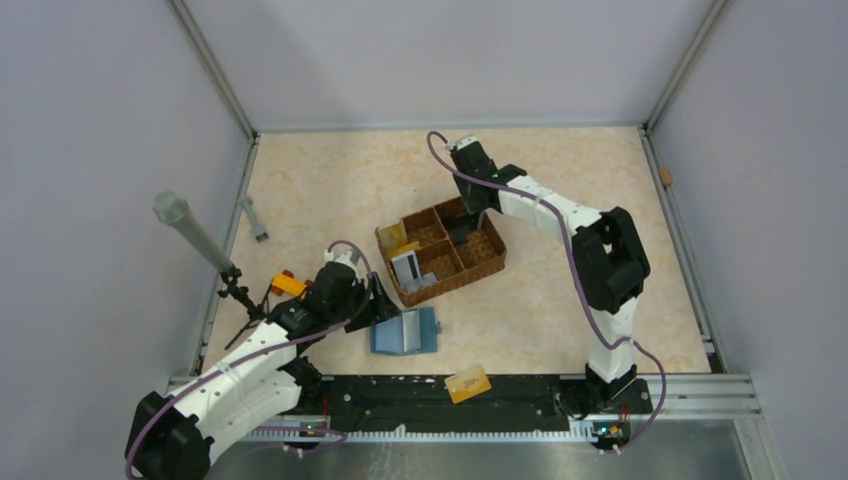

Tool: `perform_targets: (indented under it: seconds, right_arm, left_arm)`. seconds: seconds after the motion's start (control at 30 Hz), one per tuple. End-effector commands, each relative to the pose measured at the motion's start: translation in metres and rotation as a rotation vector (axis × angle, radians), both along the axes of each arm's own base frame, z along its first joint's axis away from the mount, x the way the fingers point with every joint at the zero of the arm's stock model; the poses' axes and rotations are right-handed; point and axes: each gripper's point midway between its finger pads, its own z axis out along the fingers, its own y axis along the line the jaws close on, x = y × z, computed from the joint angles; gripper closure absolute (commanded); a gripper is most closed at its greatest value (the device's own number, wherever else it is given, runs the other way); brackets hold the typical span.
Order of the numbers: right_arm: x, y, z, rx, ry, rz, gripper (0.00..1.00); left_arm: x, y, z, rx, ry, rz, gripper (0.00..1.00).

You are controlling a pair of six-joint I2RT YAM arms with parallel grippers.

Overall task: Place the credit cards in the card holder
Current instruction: Pick up the credit card from the storage box.

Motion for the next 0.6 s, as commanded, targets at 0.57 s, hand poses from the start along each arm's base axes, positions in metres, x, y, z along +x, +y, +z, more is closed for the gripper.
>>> perform_targets:
  seconds: [0.57]
  right_arm:
    - [0.0075, 0.0080, 0.0631, 0.047, -0.134, 0.006, 0.78]
  left_arm:
    - [0.0064, -0.0072, 0.0162, -0.026, -0.038, -0.018, 0.26]
